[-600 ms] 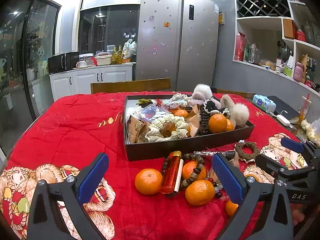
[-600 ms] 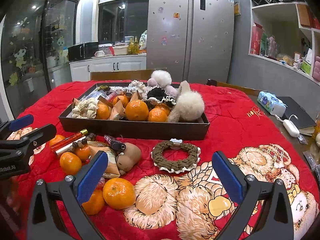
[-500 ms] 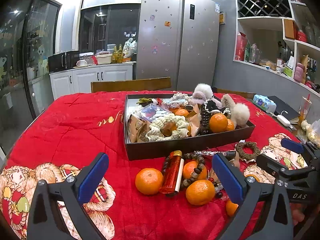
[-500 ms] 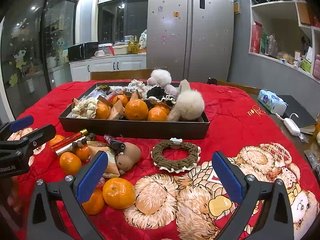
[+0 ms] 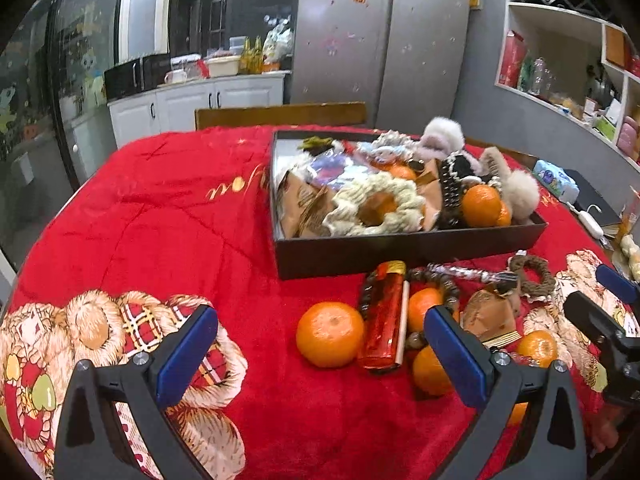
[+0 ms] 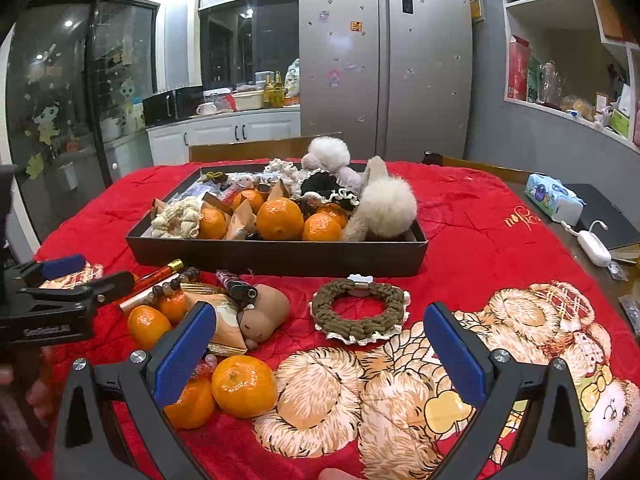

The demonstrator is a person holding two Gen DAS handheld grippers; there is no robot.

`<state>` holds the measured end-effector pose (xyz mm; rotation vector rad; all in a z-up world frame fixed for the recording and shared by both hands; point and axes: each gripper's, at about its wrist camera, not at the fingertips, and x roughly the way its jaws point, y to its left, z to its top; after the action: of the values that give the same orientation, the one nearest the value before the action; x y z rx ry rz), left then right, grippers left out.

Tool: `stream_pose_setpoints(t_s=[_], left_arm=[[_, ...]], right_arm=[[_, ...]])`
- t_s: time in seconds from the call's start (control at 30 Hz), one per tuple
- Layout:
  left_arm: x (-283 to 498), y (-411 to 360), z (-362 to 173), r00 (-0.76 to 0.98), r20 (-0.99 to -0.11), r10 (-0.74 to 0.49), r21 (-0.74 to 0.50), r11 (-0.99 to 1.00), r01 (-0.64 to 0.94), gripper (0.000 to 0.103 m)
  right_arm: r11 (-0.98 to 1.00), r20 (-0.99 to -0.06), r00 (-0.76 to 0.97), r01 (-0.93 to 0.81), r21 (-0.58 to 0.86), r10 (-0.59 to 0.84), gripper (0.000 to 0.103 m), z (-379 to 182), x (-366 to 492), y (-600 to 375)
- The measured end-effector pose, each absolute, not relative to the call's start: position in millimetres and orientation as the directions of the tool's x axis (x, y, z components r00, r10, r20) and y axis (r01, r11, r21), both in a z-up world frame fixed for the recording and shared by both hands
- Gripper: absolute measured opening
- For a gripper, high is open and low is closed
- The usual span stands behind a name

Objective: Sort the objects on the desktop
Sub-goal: 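Move the right tool to the brown braided rope ring while the left tool approaches an orange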

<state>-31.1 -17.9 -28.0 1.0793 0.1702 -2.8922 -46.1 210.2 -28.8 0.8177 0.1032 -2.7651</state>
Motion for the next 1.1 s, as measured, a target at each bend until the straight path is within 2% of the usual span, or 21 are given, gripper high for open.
stream_pose_setpoints(t_s=[0.33, 0.57, 0.97, 1.1], left_arm=[[-37.5, -20.4, -33.0, -0.720, -0.694, -0.010, -0.083, -0.992, 0.093, 0.103], [-44.9, -25.9, -43.5, -0.675, -0.737, 0.028, -0.126, -0.987, 0.096, 0.103], [-56.0, -25.8, -48.3, -0.654, -0.756, 0.025, -0.108, -0.990, 0.086, 0.103], [-58.3, -25.0, -47.5, -0.657, -0.754, 0.021, -0.095, -0.993, 0.076, 0.103]], right_arm=[[-0.966, -0.570, -0.786, 0.252, 0.057, -0.239, 0.103, -31.6, -52.8, 218.7], [-0.967, -0.599, -0.762, 0.239, 0.093, -0.246, 0.103, -35.9, -60.5, 224.0], [-0.964, -0.655, -0.708, 0.214, 0.155, -0.262, 0.103, -45.4, -73.9, 233.9], [-0.963, -0.685, -0.678, 0.209, 0.169, -0.267, 0.089, -50.5, -81.5, 237.0]])
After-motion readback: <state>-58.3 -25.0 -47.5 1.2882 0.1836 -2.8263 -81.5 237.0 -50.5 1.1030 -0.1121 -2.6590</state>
